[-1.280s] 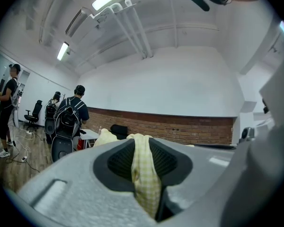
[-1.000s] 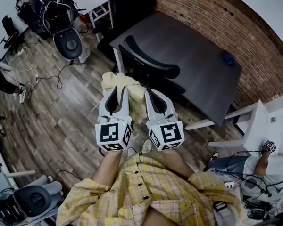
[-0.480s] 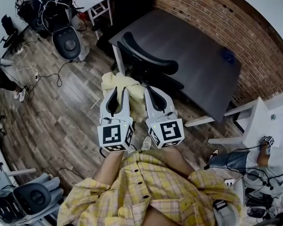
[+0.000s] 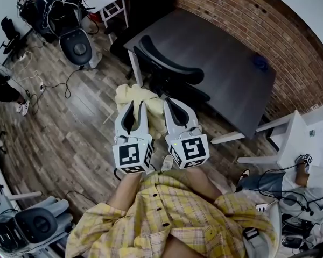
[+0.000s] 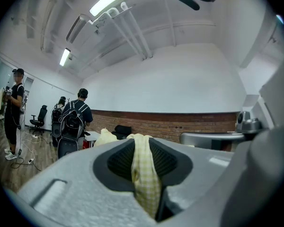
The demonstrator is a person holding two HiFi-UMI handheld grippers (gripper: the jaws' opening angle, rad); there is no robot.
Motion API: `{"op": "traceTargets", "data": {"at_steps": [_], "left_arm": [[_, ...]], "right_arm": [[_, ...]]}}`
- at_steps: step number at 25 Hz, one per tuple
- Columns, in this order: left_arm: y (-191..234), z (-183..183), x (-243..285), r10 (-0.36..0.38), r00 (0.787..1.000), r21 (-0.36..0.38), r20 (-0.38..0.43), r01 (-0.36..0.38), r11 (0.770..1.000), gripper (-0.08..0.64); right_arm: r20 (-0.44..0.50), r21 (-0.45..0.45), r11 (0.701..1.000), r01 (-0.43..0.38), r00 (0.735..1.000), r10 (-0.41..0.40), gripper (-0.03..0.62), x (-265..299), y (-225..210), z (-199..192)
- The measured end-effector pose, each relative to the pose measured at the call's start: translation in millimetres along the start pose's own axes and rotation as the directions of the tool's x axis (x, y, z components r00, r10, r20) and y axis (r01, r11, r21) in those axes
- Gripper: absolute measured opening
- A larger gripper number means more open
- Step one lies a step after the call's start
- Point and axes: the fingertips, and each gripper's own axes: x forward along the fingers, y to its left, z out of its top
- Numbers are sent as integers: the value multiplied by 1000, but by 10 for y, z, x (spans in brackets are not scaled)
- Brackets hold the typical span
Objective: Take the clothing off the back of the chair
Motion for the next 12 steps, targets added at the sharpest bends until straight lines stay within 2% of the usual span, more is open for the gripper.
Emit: {"op": "traceTargets", "data": {"at_steps": [12], "left_arm": [[21,5,11,0,1000,26,6,-1,1000,92]], "right_arm": [[0,4,1000,-2,1000,2,-5,42,-8,-32]]}}
